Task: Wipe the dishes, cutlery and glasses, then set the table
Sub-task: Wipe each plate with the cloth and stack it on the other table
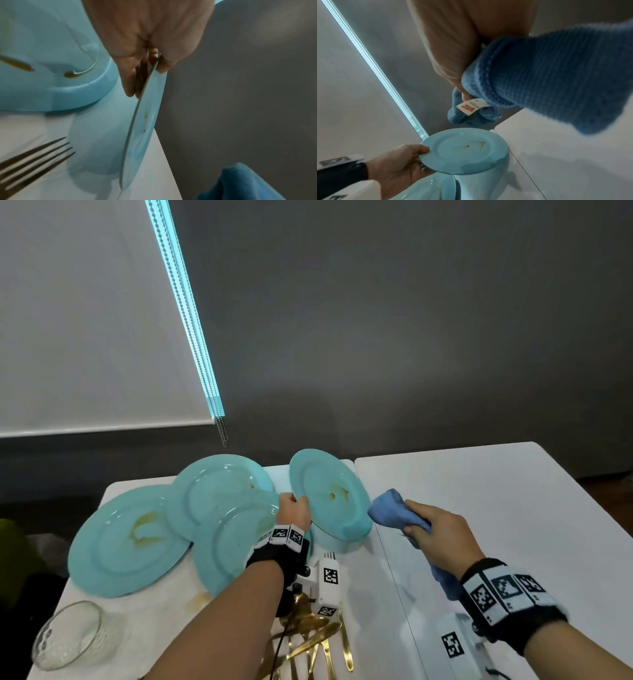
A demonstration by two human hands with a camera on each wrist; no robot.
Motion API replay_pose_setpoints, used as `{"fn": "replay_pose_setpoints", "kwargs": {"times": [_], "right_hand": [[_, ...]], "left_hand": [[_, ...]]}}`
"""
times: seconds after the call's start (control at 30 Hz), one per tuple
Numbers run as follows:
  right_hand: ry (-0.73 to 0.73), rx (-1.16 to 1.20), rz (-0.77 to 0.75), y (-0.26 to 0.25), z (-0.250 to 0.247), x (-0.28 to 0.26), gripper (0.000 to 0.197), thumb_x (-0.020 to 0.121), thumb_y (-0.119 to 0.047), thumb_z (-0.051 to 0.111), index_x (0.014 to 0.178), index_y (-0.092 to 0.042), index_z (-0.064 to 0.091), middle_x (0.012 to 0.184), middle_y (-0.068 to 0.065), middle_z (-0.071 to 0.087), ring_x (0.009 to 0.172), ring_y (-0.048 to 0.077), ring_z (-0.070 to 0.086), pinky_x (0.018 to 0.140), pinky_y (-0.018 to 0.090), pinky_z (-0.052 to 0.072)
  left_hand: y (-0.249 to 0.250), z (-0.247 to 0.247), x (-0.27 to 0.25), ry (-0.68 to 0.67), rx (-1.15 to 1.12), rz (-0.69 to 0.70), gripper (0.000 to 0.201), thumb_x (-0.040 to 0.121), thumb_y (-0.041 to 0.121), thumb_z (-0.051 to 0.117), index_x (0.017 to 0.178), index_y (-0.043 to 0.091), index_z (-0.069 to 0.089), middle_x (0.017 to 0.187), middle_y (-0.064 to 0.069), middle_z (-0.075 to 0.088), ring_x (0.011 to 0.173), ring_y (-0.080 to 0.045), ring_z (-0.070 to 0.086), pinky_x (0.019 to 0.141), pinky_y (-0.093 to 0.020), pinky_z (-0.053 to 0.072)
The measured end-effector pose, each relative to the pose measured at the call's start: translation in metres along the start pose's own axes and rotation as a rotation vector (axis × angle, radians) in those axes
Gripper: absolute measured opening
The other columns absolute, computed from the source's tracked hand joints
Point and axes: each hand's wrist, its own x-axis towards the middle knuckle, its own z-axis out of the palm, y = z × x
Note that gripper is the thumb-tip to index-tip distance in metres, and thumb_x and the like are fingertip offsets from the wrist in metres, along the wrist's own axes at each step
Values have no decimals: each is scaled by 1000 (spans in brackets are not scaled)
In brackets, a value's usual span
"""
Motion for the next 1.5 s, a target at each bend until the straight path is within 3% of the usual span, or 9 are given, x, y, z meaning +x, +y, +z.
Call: {"fn": "replay_pose_setpoints", "kwargs": {"times": [0.23,0.4,0.6,0.73,0.83,1.03,1.2,1.37,1.5], "right_hand": [[191,-46,107,-5,-15,-28,47,88,-8,59,134,-8,49,135,13,49,120,29,50,98,22,33],[255,-38,126,-2,-15,-47,47,88,1,51,134,-9,50,133,18,42,121,35,44,97,24,31],[304,-174,137,-9,-5,-68,49,94,-26,49,141,-30,39,122,20,42,111,37,44,90,40,41],[143,-140,-7,-19,6,-82,49,93,-46,43,141,-37,37,120,3,40,110,29,52,89,31,42],[-122,-199,-236,-11,10,-96,64,73,-69,24,133,-51,41,101,-4,40,99,23,57,81,27,43],[-13,-551,-178,34,-72,-70,43,95,-35,42,133,-54,38,132,0,41,113,26,55,87,31,46],[175,-251,-118,34,-79,-43,45,92,-29,48,130,-50,42,127,9,44,100,36,60,82,42,51],[-65,-410,-364,37,-48,-84,50,91,-52,32,141,-49,26,131,7,38,107,37,55,85,38,48],[-199,-646,-352,85,-71,-88,54,88,-36,33,139,-52,26,141,1,35,110,32,57,84,36,49]], "left_hand": [[39,-12,-96,-129,-253,52,7,90,18,46,88,24,50,92,-12,60,84,-27,58,82,-48,50],[40,-9,-136,-282,-409,17,22,102,25,33,105,18,54,103,-10,62,87,-25,61,84,-43,51],[48,-4,-163,-411,-441,15,28,102,34,33,102,21,58,110,-8,63,96,-26,61,85,-40,52],[55,5,-171,-416,-469,66,50,94,46,41,127,11,53,128,-17,59,113,-33,60,96,-51,48],[55,14,-162,-435,-481,107,77,69,61,53,128,12,53,128,-19,59,117,-36,58,103,-57,41],[61,26,-175,-332,-406,188,37,94,44,42,114,18,59,126,-15,60,115,-34,58,100,-57,44],[56,55,-206,-473,-433,147,33,102,32,30,108,15,58,109,-12,64,91,-27,63,84,-41,51],[52,74,-208,-440,-452,182,59,88,47,46,128,5,52,131,-22,56,119,-37,55,106,-56,38],[56,68,-200,-303,-358,287,31,101,33,35,109,17,60,125,-18,60,117,-36,56,102,-57,41]]}}
